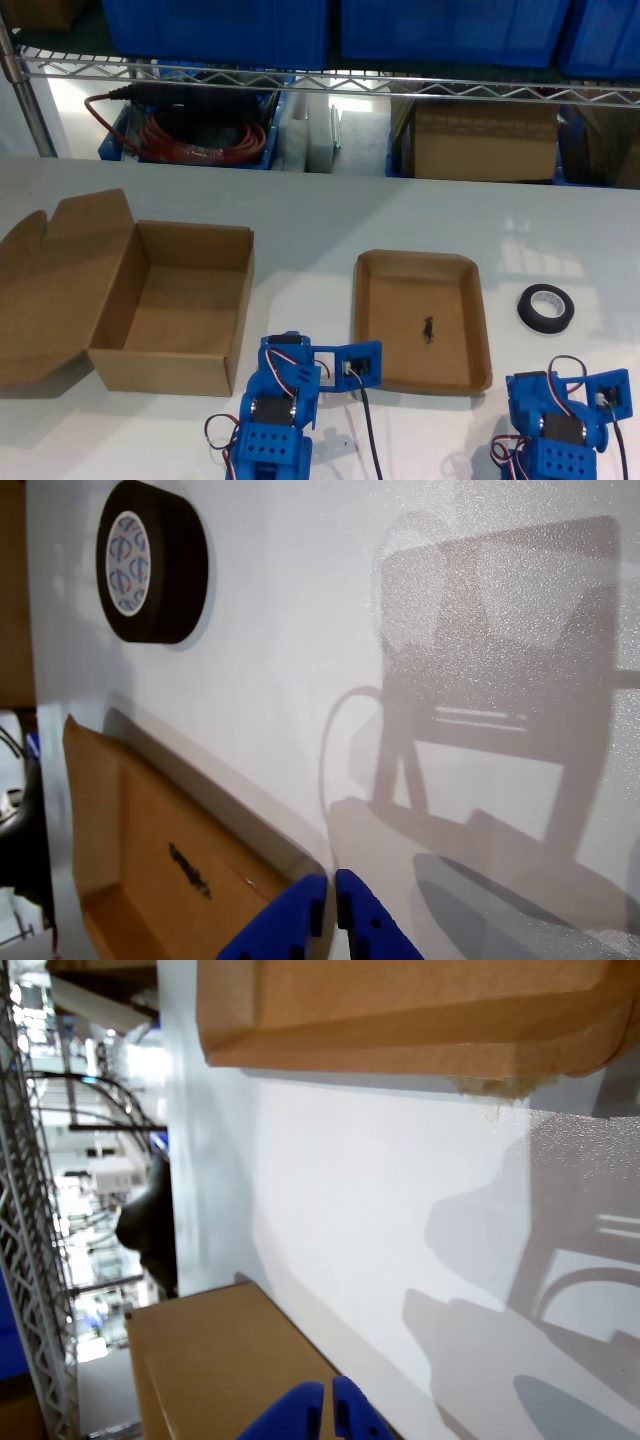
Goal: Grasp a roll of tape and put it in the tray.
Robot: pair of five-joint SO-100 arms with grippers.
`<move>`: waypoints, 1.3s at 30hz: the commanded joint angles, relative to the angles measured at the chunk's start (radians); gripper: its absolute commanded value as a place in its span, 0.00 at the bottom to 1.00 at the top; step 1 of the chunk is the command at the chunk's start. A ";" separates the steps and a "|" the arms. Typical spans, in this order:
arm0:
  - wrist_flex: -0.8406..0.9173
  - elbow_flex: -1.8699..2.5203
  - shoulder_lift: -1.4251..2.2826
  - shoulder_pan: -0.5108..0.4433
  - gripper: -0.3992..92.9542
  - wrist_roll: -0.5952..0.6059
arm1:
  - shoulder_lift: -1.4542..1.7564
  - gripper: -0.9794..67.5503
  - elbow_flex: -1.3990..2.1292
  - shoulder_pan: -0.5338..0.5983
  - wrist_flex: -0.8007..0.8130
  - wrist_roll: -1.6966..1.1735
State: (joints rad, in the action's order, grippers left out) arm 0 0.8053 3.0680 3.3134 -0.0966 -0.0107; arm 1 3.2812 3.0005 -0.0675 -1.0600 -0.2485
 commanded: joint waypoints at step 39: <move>-0.012 0.032 0.011 0.008 0.01 0.003 | -1.649 0.44 -1.301 -0.184 0.138 0.221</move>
State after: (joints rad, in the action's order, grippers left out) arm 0 0.8053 3.0680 3.3134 -0.0966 -0.0107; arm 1 1.7625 1.8684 -0.2485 -0.9081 -0.0353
